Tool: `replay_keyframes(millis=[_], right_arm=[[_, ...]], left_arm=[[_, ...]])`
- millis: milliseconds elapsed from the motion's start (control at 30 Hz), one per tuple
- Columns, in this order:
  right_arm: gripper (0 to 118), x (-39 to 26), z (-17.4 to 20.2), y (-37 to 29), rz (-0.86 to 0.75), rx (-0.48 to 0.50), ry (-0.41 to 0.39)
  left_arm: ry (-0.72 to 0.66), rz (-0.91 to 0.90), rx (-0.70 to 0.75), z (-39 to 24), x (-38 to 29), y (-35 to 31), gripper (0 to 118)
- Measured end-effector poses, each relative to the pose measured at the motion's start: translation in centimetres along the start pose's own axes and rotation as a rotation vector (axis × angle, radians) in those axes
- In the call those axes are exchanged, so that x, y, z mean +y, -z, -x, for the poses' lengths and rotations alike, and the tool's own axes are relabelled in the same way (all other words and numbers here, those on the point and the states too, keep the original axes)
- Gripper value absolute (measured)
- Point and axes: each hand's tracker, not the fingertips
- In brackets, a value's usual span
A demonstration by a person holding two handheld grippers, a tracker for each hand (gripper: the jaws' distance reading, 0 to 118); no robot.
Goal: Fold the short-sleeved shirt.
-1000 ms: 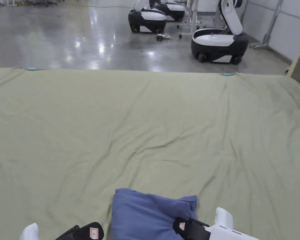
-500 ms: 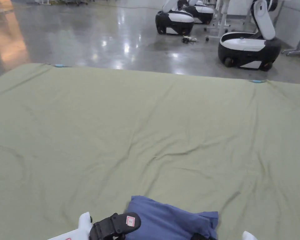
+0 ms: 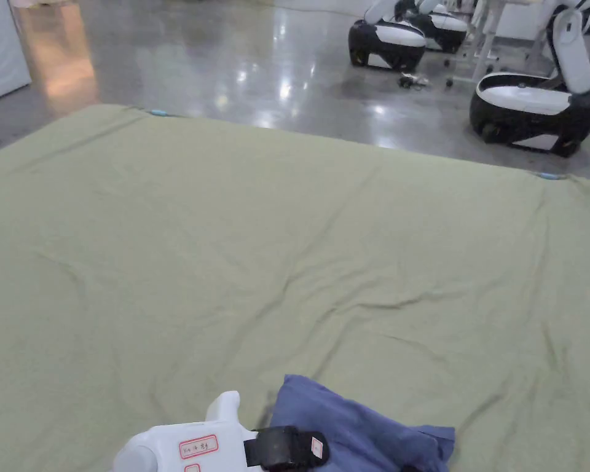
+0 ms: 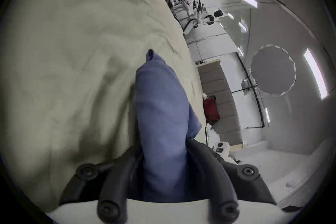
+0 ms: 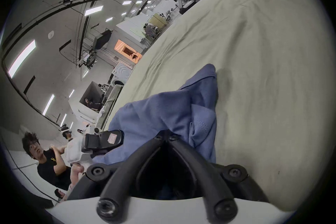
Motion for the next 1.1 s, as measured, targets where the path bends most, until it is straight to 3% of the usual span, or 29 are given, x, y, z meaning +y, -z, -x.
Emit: replay_keyframes(millis=[67, 133, 200, 367, 700, 867, 1067, 1100], right_arm=[[4, -0.3, 1.0, -0.5, -0.031, 0.007, -0.037], [4, -1.0, 2.6, -1.4, -0.093, 0.000, -0.133], [4, -1.5, 3.7, -2.0, -0.084, 0.034, -0.140], [4, -2.5, 5.6, -3.0, -0.081, 0.012, -0.182], [4, -4.8, 7.8, -2.9, -0.055, -0.033, -0.242], [4, -6.3, 8.9, -2.4, 0.001, -0.034, -0.280], [4, -7.5, 9.5, -1.7, 0.018, -0.013, -0.258], [4, -7.7, 9.7, -1.7, 0.019, -0.012, -0.257]], left_arm=[[0.057, 0.015, 0.042, -0.7, 0.5, -0.8, 20], [0.095, 0.003, 0.037, -0.7, 1.2, -2.5, 20], [0.111, 0.009, 0.050, -0.3, 2.4, -4.6, 20], [0.175, 0.006, 0.131, 3.3, 6.7, -11.3, 20], [0.288, -0.156, 0.563, 9.3, 17.3, -30.0, 19], [0.176, -0.250, 0.657, 13.5, 20.0, -37.4, 19], [0.133, -0.303, 0.636, 14.5, 17.9, -37.1, 20], [0.116, -0.322, 0.634, 14.5, 17.8, -37.2, 27]])
